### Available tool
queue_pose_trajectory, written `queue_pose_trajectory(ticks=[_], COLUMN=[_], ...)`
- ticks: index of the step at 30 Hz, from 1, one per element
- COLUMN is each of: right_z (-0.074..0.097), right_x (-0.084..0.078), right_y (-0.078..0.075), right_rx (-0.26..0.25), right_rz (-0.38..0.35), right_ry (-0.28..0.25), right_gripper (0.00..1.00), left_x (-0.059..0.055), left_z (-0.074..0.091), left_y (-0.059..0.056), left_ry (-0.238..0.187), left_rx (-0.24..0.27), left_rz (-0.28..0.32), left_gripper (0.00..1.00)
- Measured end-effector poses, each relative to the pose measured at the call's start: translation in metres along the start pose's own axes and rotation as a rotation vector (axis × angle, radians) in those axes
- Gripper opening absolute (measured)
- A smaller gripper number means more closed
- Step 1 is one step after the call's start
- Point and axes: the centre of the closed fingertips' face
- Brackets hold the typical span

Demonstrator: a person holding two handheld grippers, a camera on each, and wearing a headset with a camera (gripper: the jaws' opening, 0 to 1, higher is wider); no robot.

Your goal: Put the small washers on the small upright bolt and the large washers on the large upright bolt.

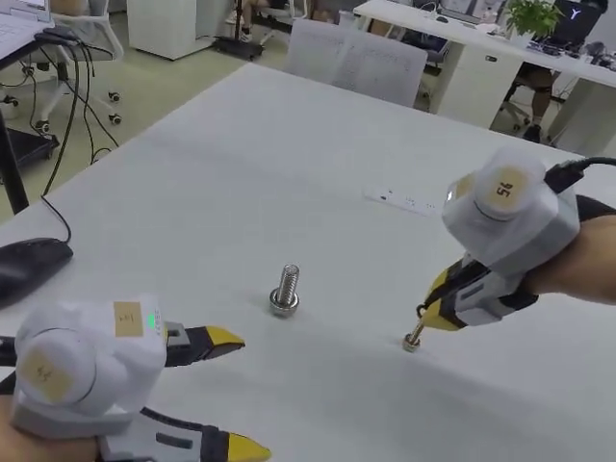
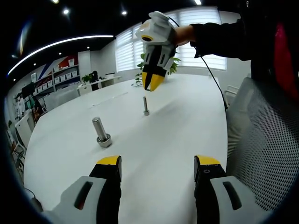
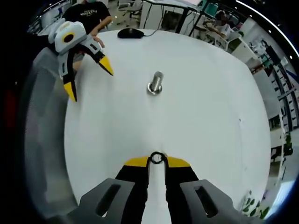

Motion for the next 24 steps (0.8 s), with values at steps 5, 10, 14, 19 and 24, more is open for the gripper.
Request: queue_pose_trajectory(ticks=[5, 10, 14, 19, 24], right_z=[-0.003, -0.009, -0.014, -0.022, -0.026], right_x=[-0.007, -0.01, -0.009, -0.008, -0.008], right_y=[-0.005, -0.009, -0.015, -0.015, -0.017], right_rx=[-0.006, -0.007, 0.0, 0.016, 0.025], right_rz=[-0.01, -0.015, -0.027, -0.026, -0.027], right_ry=[0.017, 0.031, 0.029, 0.037, 0.04], right_gripper=[0.13, 0.13, 0.13, 0.13, 0.13], left_x=[-0.001, 0.0, -0.002, -0.005, -0.006], left_z=[-0.001, -0.001, -0.001, -0.002, -0.002], left_y=[0.001, 0.0, 0.001, 0.004, 0.004], left_ry=[0.004, 0.005, 0.006, 0.009, 0.011], left_rx=[-0.002, -0.002, -0.002, -0.001, 0.0], left_rz=[0.001, 0.004, 0.007, 0.011, 0.013], left_gripper=[0.62, 0.62, 0.62, 0.62, 0.62])
Point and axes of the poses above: the centre of the closed fingertips' face, and the gripper's own axes: z roughly backward along the fingers, y roughly to its left, x roughly out of its top, and after that the axes turned 14 degrees about y, right-handed
